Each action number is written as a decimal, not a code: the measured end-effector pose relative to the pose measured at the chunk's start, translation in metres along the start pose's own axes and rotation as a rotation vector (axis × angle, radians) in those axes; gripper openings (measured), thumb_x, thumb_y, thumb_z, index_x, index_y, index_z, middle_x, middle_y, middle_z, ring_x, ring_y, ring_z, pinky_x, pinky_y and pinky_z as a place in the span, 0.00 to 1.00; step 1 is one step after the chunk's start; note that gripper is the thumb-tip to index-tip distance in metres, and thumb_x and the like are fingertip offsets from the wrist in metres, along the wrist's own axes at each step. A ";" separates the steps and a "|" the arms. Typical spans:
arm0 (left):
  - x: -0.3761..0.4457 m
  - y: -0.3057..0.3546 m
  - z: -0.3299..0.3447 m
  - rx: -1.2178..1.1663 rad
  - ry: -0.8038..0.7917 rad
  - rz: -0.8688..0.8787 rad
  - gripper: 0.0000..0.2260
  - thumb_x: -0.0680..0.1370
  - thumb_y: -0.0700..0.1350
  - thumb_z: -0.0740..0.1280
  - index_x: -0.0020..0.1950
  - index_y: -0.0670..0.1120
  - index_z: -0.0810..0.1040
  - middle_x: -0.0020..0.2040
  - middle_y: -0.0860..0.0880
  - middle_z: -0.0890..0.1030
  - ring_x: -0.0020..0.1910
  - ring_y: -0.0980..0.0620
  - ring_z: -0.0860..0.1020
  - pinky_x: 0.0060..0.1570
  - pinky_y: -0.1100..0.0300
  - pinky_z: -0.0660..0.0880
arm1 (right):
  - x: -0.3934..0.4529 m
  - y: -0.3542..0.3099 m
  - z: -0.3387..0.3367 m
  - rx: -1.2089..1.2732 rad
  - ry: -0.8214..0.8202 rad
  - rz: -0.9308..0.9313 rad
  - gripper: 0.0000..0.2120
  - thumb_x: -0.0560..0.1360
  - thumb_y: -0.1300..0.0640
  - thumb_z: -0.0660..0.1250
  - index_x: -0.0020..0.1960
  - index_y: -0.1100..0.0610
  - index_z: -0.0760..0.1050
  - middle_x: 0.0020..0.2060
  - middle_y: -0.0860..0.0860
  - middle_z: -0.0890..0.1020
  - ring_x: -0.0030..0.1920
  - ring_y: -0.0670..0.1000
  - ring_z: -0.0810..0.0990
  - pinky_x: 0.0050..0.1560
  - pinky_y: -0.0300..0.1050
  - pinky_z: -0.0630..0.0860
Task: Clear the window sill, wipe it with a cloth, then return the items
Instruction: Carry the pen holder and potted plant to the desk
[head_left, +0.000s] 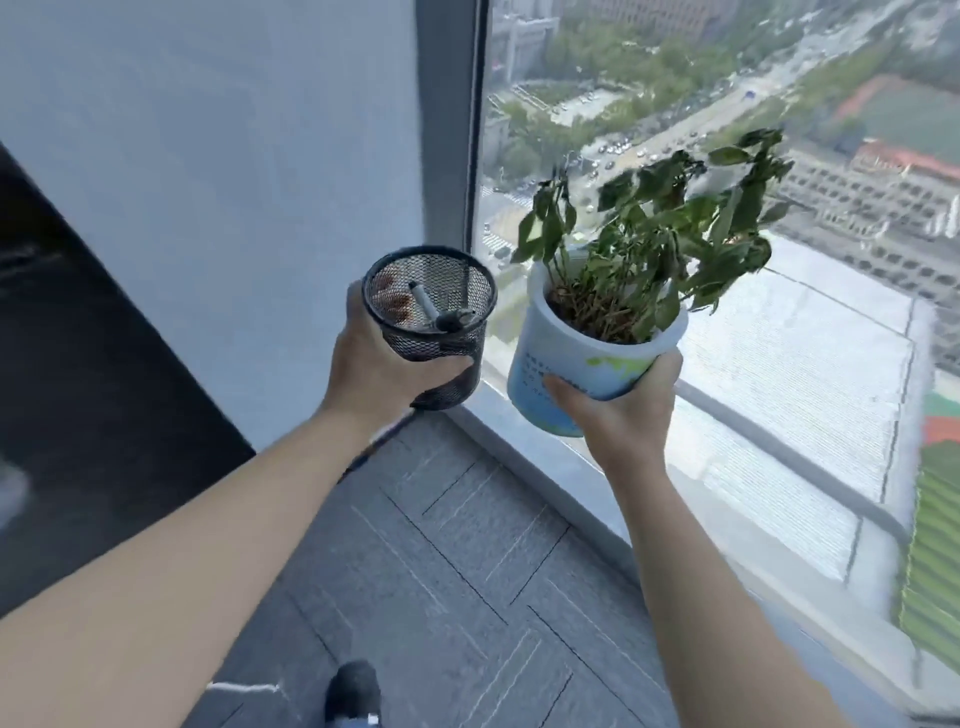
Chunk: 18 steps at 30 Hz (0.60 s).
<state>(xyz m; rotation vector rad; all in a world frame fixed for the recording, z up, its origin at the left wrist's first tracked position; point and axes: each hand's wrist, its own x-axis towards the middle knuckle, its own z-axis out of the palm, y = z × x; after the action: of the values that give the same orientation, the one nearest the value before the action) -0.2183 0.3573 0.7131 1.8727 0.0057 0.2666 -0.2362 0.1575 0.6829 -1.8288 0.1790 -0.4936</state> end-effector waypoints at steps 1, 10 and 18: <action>-0.004 0.002 -0.021 0.010 0.038 -0.011 0.48 0.47 0.58 0.70 0.65 0.45 0.62 0.55 0.54 0.71 0.55 0.55 0.71 0.56 0.63 0.65 | -0.007 -0.013 0.012 0.006 -0.038 -0.012 0.38 0.52 0.51 0.77 0.55 0.52 0.60 0.54 0.52 0.73 0.55 0.52 0.75 0.52 0.42 0.77; -0.093 0.012 -0.263 0.141 0.519 -0.024 0.42 0.49 0.56 0.73 0.60 0.44 0.66 0.53 0.52 0.76 0.56 0.51 0.75 0.56 0.64 0.69 | -0.114 -0.150 0.170 0.132 -0.436 -0.135 0.38 0.51 0.48 0.76 0.54 0.54 0.61 0.47 0.46 0.73 0.49 0.48 0.75 0.48 0.43 0.75; -0.226 -0.004 -0.488 0.229 0.810 -0.114 0.37 0.55 0.46 0.78 0.61 0.46 0.68 0.54 0.53 0.77 0.53 0.54 0.75 0.53 0.64 0.70 | -0.284 -0.260 0.314 0.278 -0.703 -0.241 0.44 0.53 0.54 0.78 0.63 0.64 0.63 0.55 0.51 0.73 0.54 0.47 0.75 0.49 0.30 0.73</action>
<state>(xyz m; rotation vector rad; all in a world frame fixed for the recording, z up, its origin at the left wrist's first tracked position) -0.5288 0.7860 0.8095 1.8588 0.7152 0.9568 -0.3921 0.6183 0.7845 -1.6503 -0.5663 -0.0127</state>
